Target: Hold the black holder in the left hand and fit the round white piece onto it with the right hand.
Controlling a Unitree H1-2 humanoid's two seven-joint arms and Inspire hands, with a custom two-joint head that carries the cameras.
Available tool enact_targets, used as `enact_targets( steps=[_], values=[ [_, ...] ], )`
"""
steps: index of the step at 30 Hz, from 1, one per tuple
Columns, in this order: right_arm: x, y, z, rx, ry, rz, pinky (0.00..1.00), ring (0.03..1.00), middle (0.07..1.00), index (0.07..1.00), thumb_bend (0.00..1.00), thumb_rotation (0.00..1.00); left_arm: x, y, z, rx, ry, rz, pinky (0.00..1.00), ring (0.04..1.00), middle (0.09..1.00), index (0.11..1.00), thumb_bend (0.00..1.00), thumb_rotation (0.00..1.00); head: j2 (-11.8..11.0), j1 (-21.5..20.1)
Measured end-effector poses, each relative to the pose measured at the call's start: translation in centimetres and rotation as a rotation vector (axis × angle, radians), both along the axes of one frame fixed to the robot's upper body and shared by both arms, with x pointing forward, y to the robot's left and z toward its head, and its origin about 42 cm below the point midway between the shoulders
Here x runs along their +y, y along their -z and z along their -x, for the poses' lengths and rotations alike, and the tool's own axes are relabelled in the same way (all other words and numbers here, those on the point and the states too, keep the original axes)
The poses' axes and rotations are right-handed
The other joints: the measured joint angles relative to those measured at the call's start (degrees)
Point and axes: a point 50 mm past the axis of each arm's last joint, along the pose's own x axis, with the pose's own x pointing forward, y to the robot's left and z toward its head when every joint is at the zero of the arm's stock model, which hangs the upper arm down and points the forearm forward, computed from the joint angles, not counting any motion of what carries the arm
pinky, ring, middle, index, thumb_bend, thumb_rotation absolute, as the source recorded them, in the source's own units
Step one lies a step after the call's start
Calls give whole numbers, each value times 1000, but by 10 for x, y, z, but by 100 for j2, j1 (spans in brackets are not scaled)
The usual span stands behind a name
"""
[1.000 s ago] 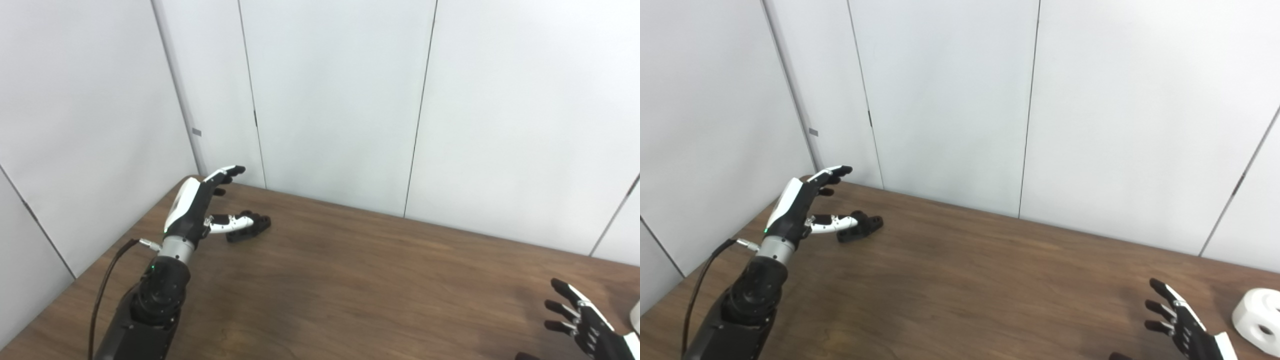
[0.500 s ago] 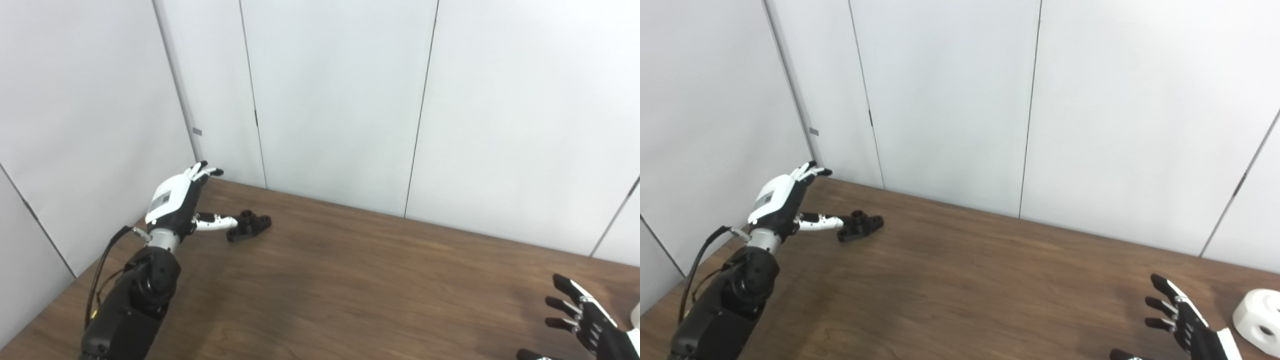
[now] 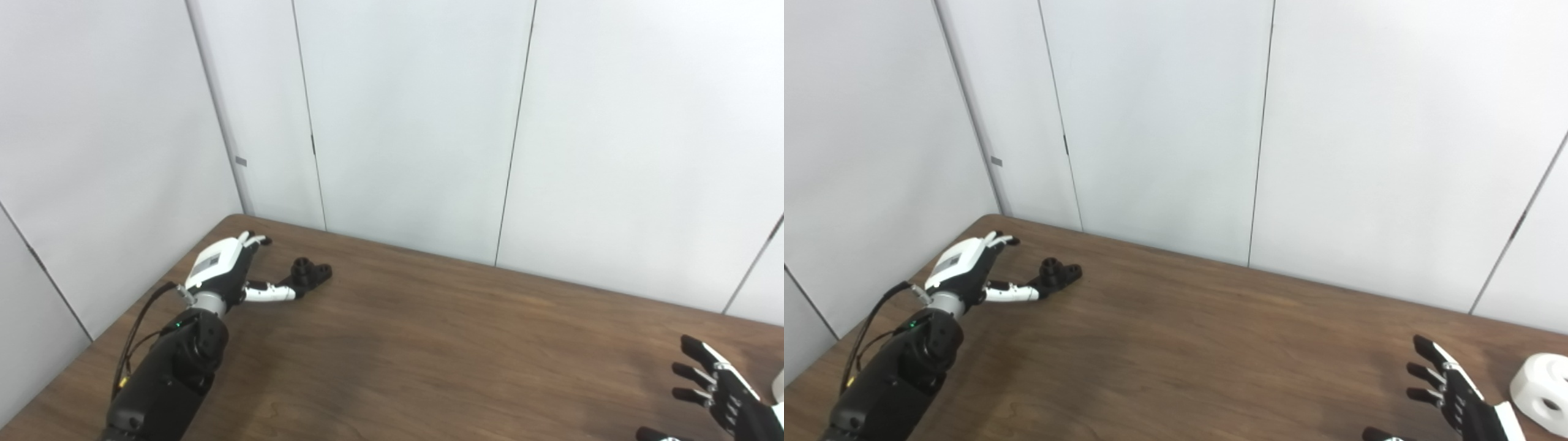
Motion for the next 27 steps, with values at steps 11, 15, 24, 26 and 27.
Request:
enact_targets(
  steps=[11,15,24,26,27],
  values=[
    [-6,-5,5,-7,-7,15,718,833,904,881,671,0,3,26,-3,95,-27,-48,992,1000,1000,856,1000,436,70,-62],
    [-7,-6,7,-10,-5,14,721,833,910,882,669,0,7,33,-3,66,-53,-64,981,1000,1000,832,995,386,97,-79],
    [-5,-6,8,4,-2,8,742,832,906,878,660,0,-3,53,-10,-42,-84,41,984,1000,1000,742,930,313,123,-132],
    [-3,-6,9,8,-3,10,742,834,911,880,665,0,-3,57,-12,-59,-84,71,975,1000,1000,731,920,318,132,-149],
    [-3,-6,9,12,-1,13,739,834,913,881,667,0,-3,58,-12,-72,-86,83,970,1000,1000,729,915,317,132,-149]
  ],
)
